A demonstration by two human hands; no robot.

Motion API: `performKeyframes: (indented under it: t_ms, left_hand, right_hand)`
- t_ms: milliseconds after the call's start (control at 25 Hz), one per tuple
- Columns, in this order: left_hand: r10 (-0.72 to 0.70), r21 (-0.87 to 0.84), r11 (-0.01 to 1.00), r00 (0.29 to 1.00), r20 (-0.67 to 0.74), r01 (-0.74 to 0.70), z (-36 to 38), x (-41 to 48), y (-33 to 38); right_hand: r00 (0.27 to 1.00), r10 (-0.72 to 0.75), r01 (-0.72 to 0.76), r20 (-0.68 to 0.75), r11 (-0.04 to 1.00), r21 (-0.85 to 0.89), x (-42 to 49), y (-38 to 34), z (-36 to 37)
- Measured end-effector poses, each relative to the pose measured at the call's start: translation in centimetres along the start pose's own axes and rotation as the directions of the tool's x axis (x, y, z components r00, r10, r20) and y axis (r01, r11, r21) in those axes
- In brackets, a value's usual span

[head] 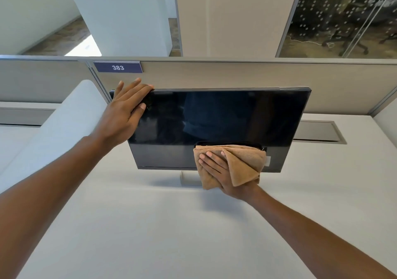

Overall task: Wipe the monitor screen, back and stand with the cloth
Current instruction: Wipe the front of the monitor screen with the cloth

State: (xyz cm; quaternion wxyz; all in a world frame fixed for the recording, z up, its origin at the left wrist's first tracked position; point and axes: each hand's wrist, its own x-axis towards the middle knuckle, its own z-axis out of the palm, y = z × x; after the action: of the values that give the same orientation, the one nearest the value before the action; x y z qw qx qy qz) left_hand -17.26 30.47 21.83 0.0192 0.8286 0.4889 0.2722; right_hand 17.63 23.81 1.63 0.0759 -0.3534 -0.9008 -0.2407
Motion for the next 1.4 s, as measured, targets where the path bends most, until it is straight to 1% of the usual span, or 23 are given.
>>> performKeyframes:
  t_ms: [120, 200, 280, 360, 440, 520, 560, 640, 680, 720, 760, 800, 840, 920, 1040, 1200, 1280, 1320, 1400]
  left_hand:
    - [-0.002, -0.002, 1.0, 1.0, -0.011, 0.002, 0.1, 0.0, 0.0]
    - [-0.004, -0.002, 1.0, 1.0, -0.017, 0.004, 0.2, 0.0, 0.0]
    - [-0.003, -0.006, 1.0, 1.0, -0.017, 0.003, 0.2, 0.1, -0.1]
    - [-0.002, -0.012, 1.0, 1.0, -0.02, 0.002, 0.2, 0.1, 0.0]
    - [0.003, -0.013, 1.0, 0.999, -0.032, -0.003, 0.3, 0.1, 0.1]
    - [0.011, -0.009, 1.0, 0.999, -0.042, -0.011, 0.4, 0.1, 0.1]
    - [0.013, -0.011, 1.0, 0.999, -0.044, -0.013, 0.3, 0.1, 0.0]
    - [0.012, -0.019, 1.0, 0.999, -0.043, -0.012, 0.3, 0.2, -0.1]
    - [0.011, -0.021, 1.0, 0.999, -0.044, -0.012, 0.4, 0.1, -0.1]
    - [0.012, -0.021, 1.0, 0.999, -0.045, -0.013, 0.5, 0.1, -0.1]
    - [0.013, -0.019, 1.0, 0.999, -0.048, -0.014, 0.5, 0.0, -0.1]
    - [0.017, -0.016, 1.0, 0.999, -0.049, -0.017, 0.5, 0.0, -0.2]
    - [0.021, -0.013, 1.0, 0.999, -0.05, -0.021, 0.5, 0.0, -0.2]
    - [0.029, -0.006, 1.0, 0.998, -0.054, -0.03, 0.5, 0.0, -0.4]
    - [0.029, 0.008, 1.0, 0.997, -0.07, -0.028, 0.6, 0.1, -0.5]
    - [0.035, 0.039, 0.999, 0.996, -0.078, -0.032, 0.9, 0.1, -0.7]
    - [0.036, 0.045, 0.998, 0.997, -0.066, -0.033, 0.9, 0.2, -0.8]
    - [0.036, 0.05, 0.998, 0.997, -0.063, -0.032, 0.8, 0.3, -0.9]
    - [0.043, 0.077, 0.996, 0.997, -0.065, -0.038, 0.7, 0.3, -1.0]
  right_hand:
    - [1.0, -0.031, 0.031, 0.0, 0.999, -0.009, 1.5, 0.7, -0.8]
    - [0.999, -0.008, 0.007, -0.045, 1.0, -0.028, 3.0, 1.6, -2.0]
    - [0.987, 0.076, -0.073, -0.144, 0.997, 0.024, 4.7, 2.8, -3.7]
    - [0.942, 0.216, -0.191, -0.257, 0.975, 0.117, 5.8, 4.2, -5.5]
    - [0.859, 0.371, -0.327, -0.352, 0.928, 0.177, 5.6, 5.6, -6.7]
    - [0.756, 0.527, -0.478, -0.389, 0.849, 0.223, 4.5, 6.5, -7.0]
    - [0.69, 0.607, -0.555, -0.394, 0.794, 0.249, 3.9, 6.6, -7.1]
    - [0.527, 0.751, -0.688, -0.398, 0.652, 0.319, 3.7, 6.3, -7.0]
    - [0.452, 0.803, -0.731, -0.39, 0.583, 0.354, 4.1, 5.9, -7.0]
    - [0.401, 0.836, -0.756, -0.375, 0.533, 0.381, 4.8, 5.4, -7.1]
    - [0.38, 0.851, -0.764, -0.361, 0.509, 0.396, 5.7, 4.8, -7.2]
    - [0.392, 0.849, -0.758, -0.354, 0.516, 0.399, 6.7, 4.2, -7.4]
    - [0.427, 0.833, -0.74, -0.351, 0.545, 0.395, 7.7, 3.6, -7.5]
    - [0.521, 0.783, -0.69, -0.339, 0.62, 0.372, 9.5, 2.4, -7.8]
    - [0.631, 0.713, -0.643, -0.306, 0.701, 0.307, 12.3, 0.2, -8.1]
    - [0.8, 0.54, -0.508, -0.263, 0.842, 0.182, 15.7, -2.5, -8.3]
    - [0.85, 0.471, -0.451, -0.236, 0.882, 0.137, 16.8, -3.2, -8.4]
    - [0.861, 0.453, -0.436, -0.231, 0.891, 0.124, 17.1, -3.4, -8.5]
    - [0.856, 0.45, -0.431, -0.254, 0.893, 0.129, 16.9, -3.2, -8.6]
